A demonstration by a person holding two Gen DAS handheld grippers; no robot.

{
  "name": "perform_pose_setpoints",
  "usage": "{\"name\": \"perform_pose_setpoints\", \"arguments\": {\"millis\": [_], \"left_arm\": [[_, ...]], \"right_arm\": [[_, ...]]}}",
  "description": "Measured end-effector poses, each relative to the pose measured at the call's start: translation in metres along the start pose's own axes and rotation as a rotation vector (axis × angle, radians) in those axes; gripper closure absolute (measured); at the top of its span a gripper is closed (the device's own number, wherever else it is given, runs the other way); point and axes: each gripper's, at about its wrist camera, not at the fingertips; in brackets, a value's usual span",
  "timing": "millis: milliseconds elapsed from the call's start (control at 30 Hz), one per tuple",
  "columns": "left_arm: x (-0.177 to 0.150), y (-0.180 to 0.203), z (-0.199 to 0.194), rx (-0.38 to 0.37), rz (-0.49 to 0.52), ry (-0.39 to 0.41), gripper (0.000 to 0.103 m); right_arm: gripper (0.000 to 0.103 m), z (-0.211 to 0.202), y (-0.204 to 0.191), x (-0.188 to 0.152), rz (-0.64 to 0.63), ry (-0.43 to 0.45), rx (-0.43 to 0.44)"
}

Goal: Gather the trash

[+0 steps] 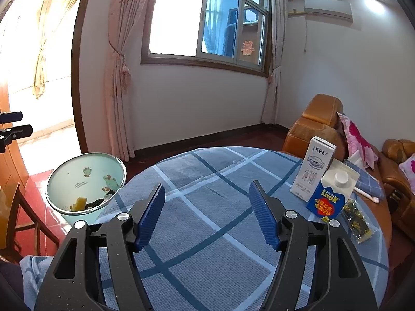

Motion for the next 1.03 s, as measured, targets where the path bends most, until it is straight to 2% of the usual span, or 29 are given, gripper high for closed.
{"name": "perform_pose_setpoints", "arguments": {"millis": [300, 733, 800, 867, 1033], "left_arm": [[0.000, 0.003, 0.004, -0.008, 0.020, -0.025, 0.006], [-0.003, 0.005, 0.003, -0.007, 0.038, -0.020, 0.006], [-0.002, 0.004, 0.003, -0.007, 0.026, -0.021, 0.006], [-0.002, 0.001, 0.003, -0.012, 0.015, -0.023, 0.006], [-0.001, -0.003, 0.004, -0.028, 0.004, -0.031, 0.006]], "right_arm": [[0.036, -0.001, 0.001, -0.001, 0.005, 0.002, -0.002], [0.036, -0.001, 0.004, -0.005, 0.016, -0.004, -0.007], [0.036, -0.001, 0.005, -0.005, 0.018, -0.007, -0.014], [0.029, -0.001, 0.009, -0.006, 0.028, -0.007, -0.028], [0.029, -0.001, 0.028, -0.012, 0.080, -0.026, -0.079]]}}
Point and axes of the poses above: each gripper's, at about its wrist camera, not at the fingertips, and z roughly the way its jaws point, y to its right, x to its top, and after that the axes turned 8 degrees about -y, right-handed
